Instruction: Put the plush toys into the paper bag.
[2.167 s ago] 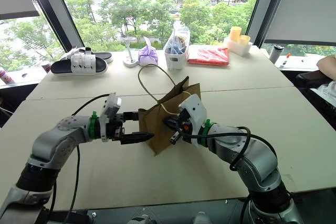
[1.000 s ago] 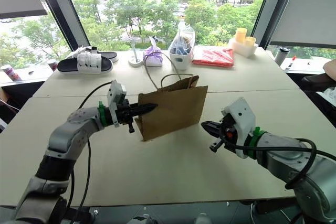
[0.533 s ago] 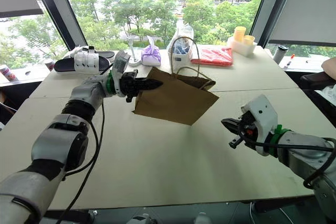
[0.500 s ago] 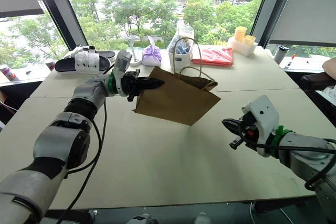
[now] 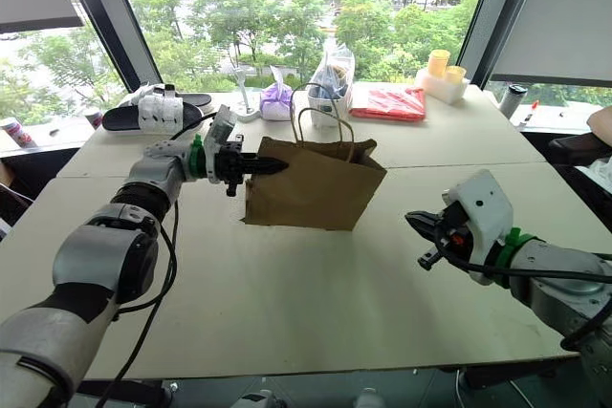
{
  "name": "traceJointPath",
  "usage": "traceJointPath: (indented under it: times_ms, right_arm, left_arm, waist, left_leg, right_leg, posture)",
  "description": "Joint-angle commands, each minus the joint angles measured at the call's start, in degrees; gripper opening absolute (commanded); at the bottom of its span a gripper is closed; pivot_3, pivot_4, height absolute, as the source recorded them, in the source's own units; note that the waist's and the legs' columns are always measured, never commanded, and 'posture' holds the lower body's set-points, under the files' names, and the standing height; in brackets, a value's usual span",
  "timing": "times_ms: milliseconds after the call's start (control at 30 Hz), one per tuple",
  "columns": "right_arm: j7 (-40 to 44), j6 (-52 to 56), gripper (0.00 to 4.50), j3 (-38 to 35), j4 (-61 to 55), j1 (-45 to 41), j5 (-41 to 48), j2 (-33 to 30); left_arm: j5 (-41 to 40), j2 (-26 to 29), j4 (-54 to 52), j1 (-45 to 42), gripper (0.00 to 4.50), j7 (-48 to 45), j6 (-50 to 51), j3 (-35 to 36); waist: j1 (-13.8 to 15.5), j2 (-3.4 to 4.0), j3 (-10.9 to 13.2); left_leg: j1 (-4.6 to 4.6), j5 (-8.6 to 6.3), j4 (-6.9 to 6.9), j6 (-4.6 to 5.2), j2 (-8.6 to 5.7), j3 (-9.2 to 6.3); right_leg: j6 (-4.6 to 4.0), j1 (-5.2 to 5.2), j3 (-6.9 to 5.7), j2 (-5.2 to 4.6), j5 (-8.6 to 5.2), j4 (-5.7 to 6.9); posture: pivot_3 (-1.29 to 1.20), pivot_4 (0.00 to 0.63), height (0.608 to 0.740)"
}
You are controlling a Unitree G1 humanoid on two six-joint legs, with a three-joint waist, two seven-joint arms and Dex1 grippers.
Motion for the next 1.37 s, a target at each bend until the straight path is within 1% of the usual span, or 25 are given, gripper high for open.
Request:
traceJointPath:
  times_ms: [33,200,367,467,533,667,700,800,900,933,1000,1100,1167,1233,1367]
  right_arm:
    - [0.54,-1.71,0.00,1.56,0.56,-2.05,-0.44,-0.94]
    - [1.33,-2.91,0.00,4.84,2.31,-3.93,-1.59,-1.13]
    - [2.07,-3.92,0.00,7.15,3.48,-5.06,-2.90,-1.15]
    - [2.40,-4.26,0.00,7.78,3.89,-5.50,-3.33,-1.03]
    - [2.62,-4.43,0.00,8.16,4.09,-5.74,-3.64,-0.91]
    - [2.82,-4.79,0.00,8.91,4.32,-6.09,-4.17,-0.63]
    - [2.88,-4.95,0.00,9.14,4.37,-6.16,-4.31,-0.55]
    - [3.02,-5.38,0.00,9.57,4.55,-6.29,-4.60,-0.39]
    - [3.06,-5.80,0.00,10.18,4.73,-6.47,-4.97,-0.06]
    - [3.12,-6.01,0.00,10.63,4.85,-6.61,-5.08,0.14]
    - [3.51,-6.59,0.00,11.88,5.62,-7.31,-5.42,0.42]
    - [5.15,-8.06,0.00,13.66,8.04,-9.22,-6.35,-0.02]
    - [6.57,-9.30,0.00,14.58,9.73,-10.32,-7.11,-0.60]
    - [8.25,-10.65,0.00,15.76,11.19,-11.39,-8.05,-1.03]
    - [11.61,-12.96,0.00,18.19,14.40,-14.25,-9.39,-1.11]
  left_arm:
    - [3.30,1.01,0.22,0.94,0.25,2.30,-5.36,-0.04]
    - [8.61,3.22,0.39,3.41,0.25,4.59,-12.66,-2.08]
    - [12.07,4.36,0.80,3.59,0.25,6.40,-11.74,-3.32]
    - [13.09,5.05,0.81,3.81,1.07,7.08,-11.20,-3.18]
    - [12.92,5.69,0.77,3.97,2.13,7.17,-10.57,-2.53]
    - [12.48,7.43,0.24,4.53,4.11,7.51,-9.84,-1.63]
    - [12.12,8.23,-0.14,4.90,4.41,7.29,-9.63,-1.29]
    - [10.64,9.88,-1.28,5.71,4.41,6.10,-8.02,0.06]
    - [8.38,11.34,-4.56,8.32,4.41,4.79,-10.17,2.13]
    - [6.87,11.94,-6.95,9.69,4.41,3.76,-8.01,3.14]
    - [3.91,12.94,-16.35,14.92,4.41,3.15,-3.14,4.44]
    - [-2.80,14.20,-38.55,26.88,4.41,4.94,9.28,6.77]
    - [-6.54,14.84,-51.43,33.46,4.41,8.60,17.20,8.37]
    - [-10.43,15.34,-61.51,38.84,4.41,12.66,24.55,10.42]
    - [-16.91,16.08,-78.36,48.64,4.41,19.33,34.11,13.64]
  waist:
    - [-0.04,-0.01,0.00]
    - [-0.15,0.00,0.00]
    - [-0.08,-0.01,-0.01]
    - [-0.18,-0.01,-0.01]
    - [-0.24,-0.01,-0.01]
    - [-0.41,-0.01,0.00]
    - [-0.48,-0.01,0.00]
    - [-0.75,-0.01,0.00]
    - [-0.75,0.00,-0.01]
    - [-0.77,0.00,-0.01]
    - [-1.07,0.00,-0.01]
    - [-1.69,0.01,-0.01]
    - [-1.87,0.01,-0.01]
    - [-1.77,0.01,-0.01]
    - [-1.62,0.04,-0.02]
  left_leg:
    - [0.00,0.00,0.01,0.00,0.00,0.00]
    - [0.00,0.00,0.01,0.00,0.00,-0.01]
    - [-0.01,0.00,0.06,0.00,0.00,0.00]
    - [0.00,0.00,0.09,0.00,0.00,-0.01]
    - [0.00,0.00,0.09,0.00,0.00,-0.01]
    - [-0.01,0.00,0.09,0.00,0.00,-0.01]
    - [-0.01,0.00,0.09,0.00,0.00,-0.01]
    - [-0.01,0.00,0.09,0.00,0.01,-0.02]
    - [-0.01,0.00,0.09,0.00,0.02,-0.03]
    - [-0.01,0.00,0.09,0.00,0.02,-0.05]
    - [-0.01,0.00,0.10,0.00,0.02,-0.05]
    - [-0.01,-0.01,0.09,-0.01,0.08,-0.24]
    - [-0.01,-0.01,0.07,-0.01,0.25,-0.24]
    - [-0.01,-0.01,0.05,-0.01,0.30,-0.22]
    - [0.04,-0.01,0.03,-0.03,0.34,-0.21]
  right_leg:
    - [0.01,0.00,0.00,0.00,0.00,-0.01]
    - [0.02,-0.01,0.00,0.01,0.01,0.00]
    - [0.04,0.02,0.00,0.00,0.02,0.00]
    - [0.05,0.03,0.00,0.01,0.03,0.02]
    - [0.05,0.02,0.00,0.02,0.03,0.05]
    - [0.05,-0.01,0.00,0.03,0.03,0.08]
    - [0.05,-0.02,0.00,0.03,0.03,0.08]
    - [0.05,-0.03,0.00,0.03,0.03,0.08]
    - [0.05,-0.03,0.00,0.02,0.03,0.09]
    - [0.05,-0.03,0.00,0.02,0.03,0.09]
    - [0.05,-0.03,0.00,0.02,0.03,0.09]
    - [0.04,-0.03,0.02,0.01,0.03,0.10]
    - [0.04,-0.06,0.06,0.02,0.03,0.09]
    - [0.04,-0.08,0.06,0.04,0.03,0.07]
    - [0.02,-0.07,0.06,0.06,0.04,0.10]
  posture:
    - [0.00,0.150,0.740]
    - [0.00,0.150,0.740]
    - [0.00,0.150,0.740]
    - [0.00,0.150,0.740]
    - [0.00,0.150,0.740]
    - [0.00,0.150,0.740]
    - [0.00,0.150,0.740]
    - [0.00,0.150,0.740]
    - [0.00,0.150,0.740]
    - [0.00,0.150,0.740]
    - [0.00,0.150,0.740]
    - [0.00,0.150,0.740]
    - [0.00,0.150,0.740]
    - [0.00,0.150,0.740]
    - [0.00,0.150,0.740]
